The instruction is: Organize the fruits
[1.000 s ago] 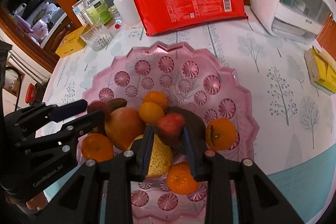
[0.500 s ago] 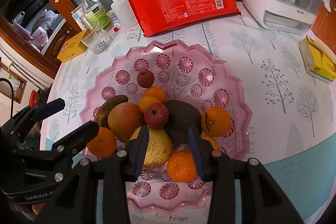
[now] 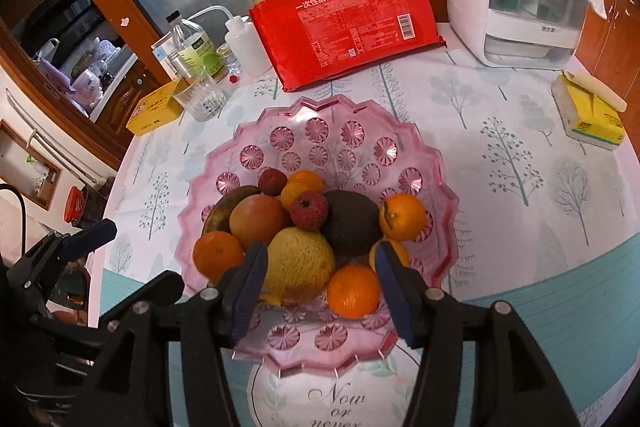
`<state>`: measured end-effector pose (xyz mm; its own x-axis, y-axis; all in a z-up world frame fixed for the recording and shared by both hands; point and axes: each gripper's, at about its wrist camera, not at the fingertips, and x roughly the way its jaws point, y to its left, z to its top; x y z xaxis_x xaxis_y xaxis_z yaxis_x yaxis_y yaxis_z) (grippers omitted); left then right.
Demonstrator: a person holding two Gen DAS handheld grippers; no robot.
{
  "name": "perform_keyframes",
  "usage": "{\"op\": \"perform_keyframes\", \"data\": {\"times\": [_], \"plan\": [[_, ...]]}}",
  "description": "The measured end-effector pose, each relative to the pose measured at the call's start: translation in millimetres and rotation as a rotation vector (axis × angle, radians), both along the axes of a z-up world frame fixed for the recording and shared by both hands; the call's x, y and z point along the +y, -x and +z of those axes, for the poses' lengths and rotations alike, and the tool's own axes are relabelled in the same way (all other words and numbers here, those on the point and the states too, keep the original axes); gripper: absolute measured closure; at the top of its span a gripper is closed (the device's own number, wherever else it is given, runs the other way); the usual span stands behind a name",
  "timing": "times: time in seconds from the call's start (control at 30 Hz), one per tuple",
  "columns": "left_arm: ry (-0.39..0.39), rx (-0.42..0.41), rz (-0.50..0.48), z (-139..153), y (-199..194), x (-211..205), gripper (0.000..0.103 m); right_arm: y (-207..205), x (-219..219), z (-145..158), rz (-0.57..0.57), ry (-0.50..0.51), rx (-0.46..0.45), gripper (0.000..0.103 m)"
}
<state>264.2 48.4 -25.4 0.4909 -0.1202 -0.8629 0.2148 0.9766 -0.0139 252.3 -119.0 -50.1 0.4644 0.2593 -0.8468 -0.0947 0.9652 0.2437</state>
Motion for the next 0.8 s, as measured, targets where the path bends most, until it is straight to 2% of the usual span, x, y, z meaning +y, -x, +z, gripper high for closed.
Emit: {"op": "perform_keyframes", "data": {"times": [0.47, 0.8], "plan": [[0.04, -0.006, 0.091, 10, 86, -7, 0.006, 86, -16, 11, 0.029, 0.012, -0.041, 0.047], [0.032, -0.031, 0.139, 25, 163, -22, 0.006, 162, -27, 27, 0.06, 0.083, -0.088, 0.047]]}}
